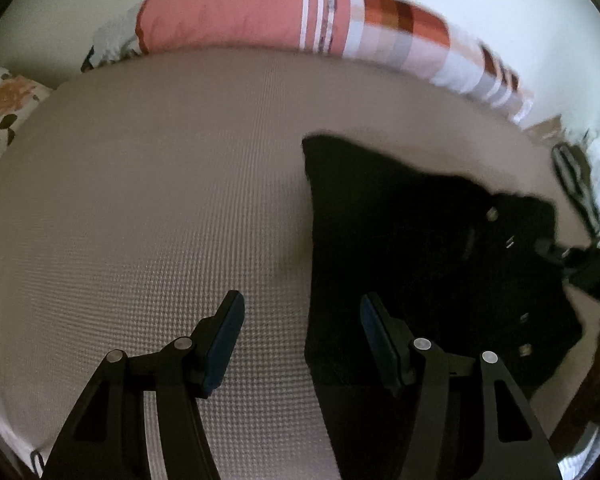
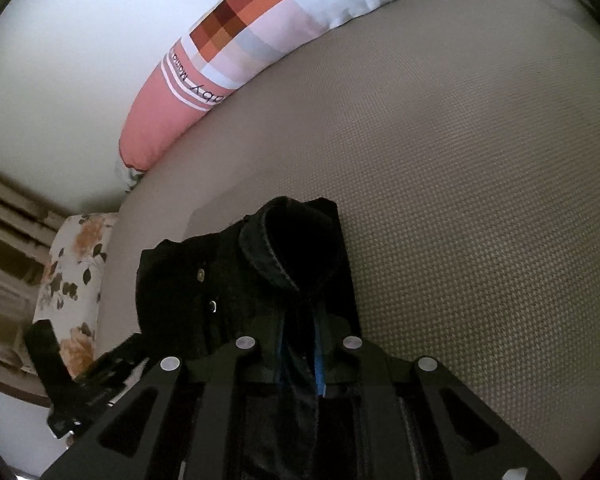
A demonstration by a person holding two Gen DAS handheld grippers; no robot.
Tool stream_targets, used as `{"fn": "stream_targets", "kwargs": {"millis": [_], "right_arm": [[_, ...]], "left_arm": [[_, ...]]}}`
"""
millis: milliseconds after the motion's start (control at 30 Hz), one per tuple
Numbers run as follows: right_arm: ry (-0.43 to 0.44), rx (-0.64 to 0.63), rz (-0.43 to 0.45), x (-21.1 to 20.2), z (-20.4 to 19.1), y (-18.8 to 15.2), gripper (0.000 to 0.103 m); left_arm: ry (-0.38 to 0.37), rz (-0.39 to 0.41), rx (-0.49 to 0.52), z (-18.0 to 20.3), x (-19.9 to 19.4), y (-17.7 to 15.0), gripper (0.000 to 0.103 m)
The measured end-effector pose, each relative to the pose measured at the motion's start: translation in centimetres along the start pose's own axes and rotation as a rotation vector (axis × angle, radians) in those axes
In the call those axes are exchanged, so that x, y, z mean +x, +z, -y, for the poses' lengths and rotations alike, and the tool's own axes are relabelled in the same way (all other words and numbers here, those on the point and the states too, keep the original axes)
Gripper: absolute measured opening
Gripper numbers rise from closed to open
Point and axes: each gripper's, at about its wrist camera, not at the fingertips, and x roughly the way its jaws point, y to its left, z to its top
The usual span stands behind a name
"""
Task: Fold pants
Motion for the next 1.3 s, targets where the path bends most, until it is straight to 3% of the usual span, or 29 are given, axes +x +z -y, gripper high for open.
{"fn": "stream_targets", "kwargs": {"millis": [167,233,367,533,1000,1300], "right_arm": [[0.008,-0.016,0.019,-0.8,-0.7,0.6,0.010],[-0.025,-0.037,0.011,0.0,-0.5,0.5,0.010],[-0.055,-0.051,0.011,0.1,-0.3,-0.2,0.024],[-0.083,-0.066,0.001,-0.7,-0.9,-1.2,0.026],[-0.121,-0.083,0.016,-4.2,-1.5,-6.0,0.031],[-0.095,-0.088,-0.004,-5.6,-1.8,-7.1,0.031]], "left_arm": [[0.009,-0.016,0.032,-0.3,0.1,0.0,0.064],[0.017,-0.005,0.043,-0.1,0.0,-0.3,0.064],[0.057,0.017,0.069,0.5,-0.2,-0.7,0.064],[0.083,0.014,0.074,1.0,-0.8,-1.2,0.064],[0.050,0.040,-0.006,0.9,-4.1,-3.6,0.064],[-0.039,0.012,-0.104,-0.5,-4.9,-4.9,0.064]]}}
